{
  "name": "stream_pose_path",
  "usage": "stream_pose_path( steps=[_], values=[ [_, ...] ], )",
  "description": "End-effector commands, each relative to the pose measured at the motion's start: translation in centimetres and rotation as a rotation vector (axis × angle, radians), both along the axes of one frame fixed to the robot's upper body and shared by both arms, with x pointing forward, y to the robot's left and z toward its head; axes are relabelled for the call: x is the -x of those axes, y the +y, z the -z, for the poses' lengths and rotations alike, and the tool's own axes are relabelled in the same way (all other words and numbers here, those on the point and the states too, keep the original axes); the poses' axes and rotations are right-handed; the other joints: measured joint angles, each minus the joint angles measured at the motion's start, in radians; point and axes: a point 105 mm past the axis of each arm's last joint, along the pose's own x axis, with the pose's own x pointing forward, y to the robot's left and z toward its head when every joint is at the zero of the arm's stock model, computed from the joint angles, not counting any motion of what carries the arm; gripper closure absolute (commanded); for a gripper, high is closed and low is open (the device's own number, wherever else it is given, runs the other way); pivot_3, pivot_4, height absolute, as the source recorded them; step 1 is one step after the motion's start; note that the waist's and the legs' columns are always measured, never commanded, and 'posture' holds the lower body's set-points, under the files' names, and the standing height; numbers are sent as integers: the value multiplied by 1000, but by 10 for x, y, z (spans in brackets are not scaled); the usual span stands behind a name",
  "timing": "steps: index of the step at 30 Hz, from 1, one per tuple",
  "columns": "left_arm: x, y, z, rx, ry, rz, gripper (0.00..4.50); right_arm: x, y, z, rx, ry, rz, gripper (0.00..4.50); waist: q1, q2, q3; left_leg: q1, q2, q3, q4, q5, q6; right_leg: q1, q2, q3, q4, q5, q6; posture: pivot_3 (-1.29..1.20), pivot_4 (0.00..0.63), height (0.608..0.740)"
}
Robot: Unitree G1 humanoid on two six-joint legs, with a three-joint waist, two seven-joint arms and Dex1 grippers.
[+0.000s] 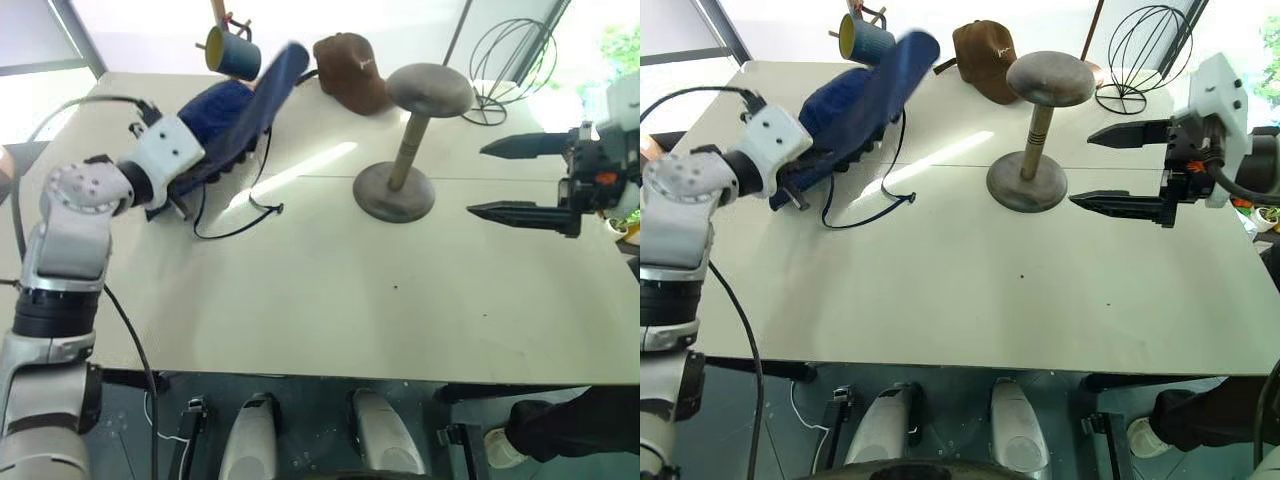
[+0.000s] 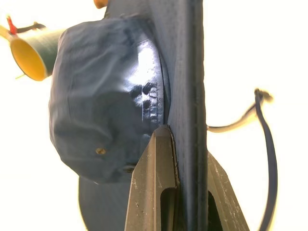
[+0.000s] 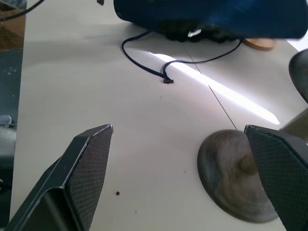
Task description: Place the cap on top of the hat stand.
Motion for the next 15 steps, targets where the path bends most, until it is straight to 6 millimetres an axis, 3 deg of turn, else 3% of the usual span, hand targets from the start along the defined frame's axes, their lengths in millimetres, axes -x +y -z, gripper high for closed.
stream_pose_path(
  steps=[1, 8, 15],
  values=[
    [-5, -18, -53, 53, -144, 39, 4452, 7, -6, -13, 2, -69, 21, 0, 1, 0, 0, -1, 0, -1, 1, 0, 0, 0, 0, 0, 0, 0, 0, 0, 150, 738],
    [-30, -63, -109, 87, -296, 130, 4452, 12, -9, -10, -17, -79, 56, 0, -1, 0, 0, 0, -1, -1, 1, 0, 0, 1, 0, 0, -1, 0, 1, 0, 150, 738],
    [-32, -131, -137, -29, -420, 334, 4452, 18, -18, -7, -42, -85, 117, 0, 0, 0, 0, 0, -1, -1, 0, 0, 0, 1, 0, 0, -1, 0, 1, 0, 150, 738]
  ],
)
